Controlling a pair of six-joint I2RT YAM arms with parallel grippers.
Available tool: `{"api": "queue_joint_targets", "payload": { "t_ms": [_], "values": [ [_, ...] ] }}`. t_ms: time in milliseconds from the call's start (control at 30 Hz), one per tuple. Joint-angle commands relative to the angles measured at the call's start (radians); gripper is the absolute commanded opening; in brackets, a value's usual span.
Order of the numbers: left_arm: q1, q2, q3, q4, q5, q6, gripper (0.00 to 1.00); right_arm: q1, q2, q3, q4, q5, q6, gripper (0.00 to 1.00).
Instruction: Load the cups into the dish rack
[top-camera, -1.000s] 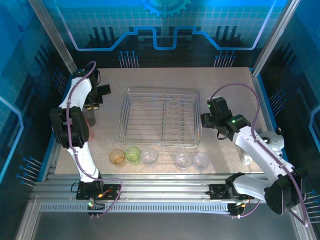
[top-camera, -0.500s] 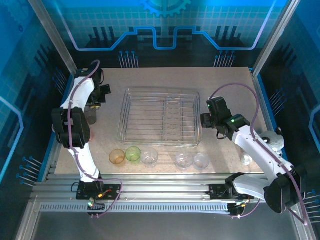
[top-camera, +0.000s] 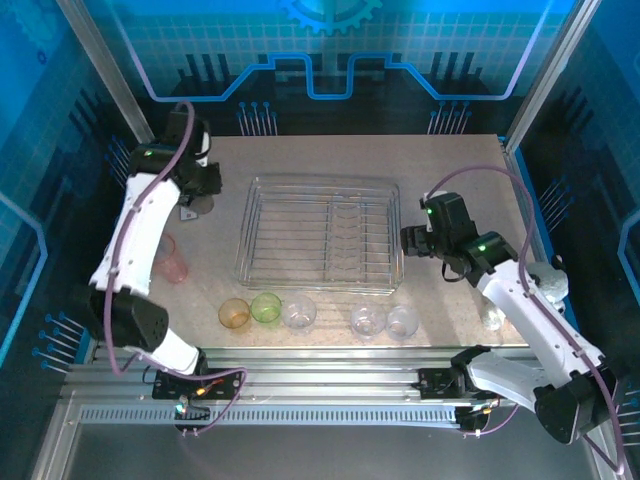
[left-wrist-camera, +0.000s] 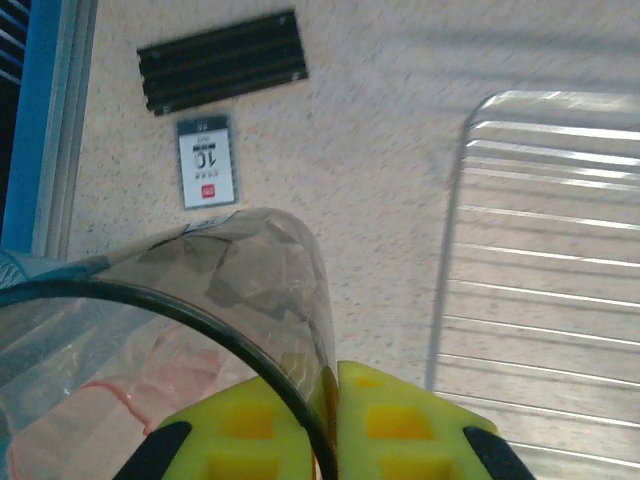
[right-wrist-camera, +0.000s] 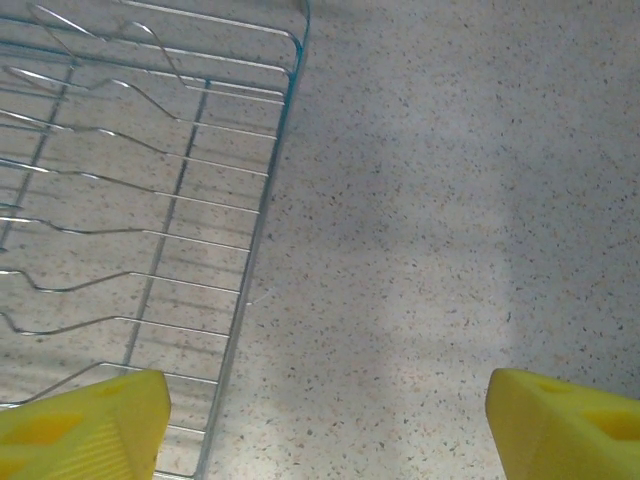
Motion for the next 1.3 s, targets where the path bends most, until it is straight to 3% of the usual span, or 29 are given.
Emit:
{"api": "queue_joint_targets", "payload": {
  "t_ms": [0, 67, 233, 333, 433, 700, 767, 1000, 1267],
  "values": [
    [0.006, -0.144, -0.037, 0.096, 0.181, -0.066, 0.00, -0.028, 0.002, 0.097, -0.056, -0.066, -0.033, 0.85],
    [0.007, -0.212, -0.072, 0.175, 0.305, -0.119, 0.00, -0.038, 0.003, 0.143, -0.053, -0.103, -0.037, 0.86],
    [0.003, -0.318, -0.221, 0.516, 0.715, -0.416, 0.00, -0.045, 0.003, 0.235, 0.023, -0.248, -0.020, 0.87],
    [-0.014, -0.342, -0.326, 0.769, 0.852, -0.591, 0.00, -0.048, 0.042, 0.299, 0.050, -0.368, 0.022, 0.88],
    [-0.045, -0.333, -0.371, 0.921, 0.939, -0.676, 0.00, -0.048, 0.066, 0.320, 0.132, -0.508, 0.090, 0.90],
    [-0.102, -0.336, -0.476, 1.252, 1.020, -0.876, 0.00, -0.020, 0.099, 0.198, 0.559, -0.741, 0.404, 0.91],
    [-0.113, -0.333, -0.489, 1.315, 1.033, -0.914, 0.00, -0.014, 0.125, 0.190, 0.625, -0.775, 0.446, 0.99],
    [-0.154, -0.337, -0.480, 1.280, 1.037, -0.893, 0.00, 0.003, 0.172, 0.197, 0.750, -0.862, 0.514, 1.00],
    [-0.172, -0.338, -0.484, 1.275, 1.021, -0.917, 0.00, 0.009, 0.206, 0.108, 1.081, -0.941, 0.720, 1.00]
  ]
}}
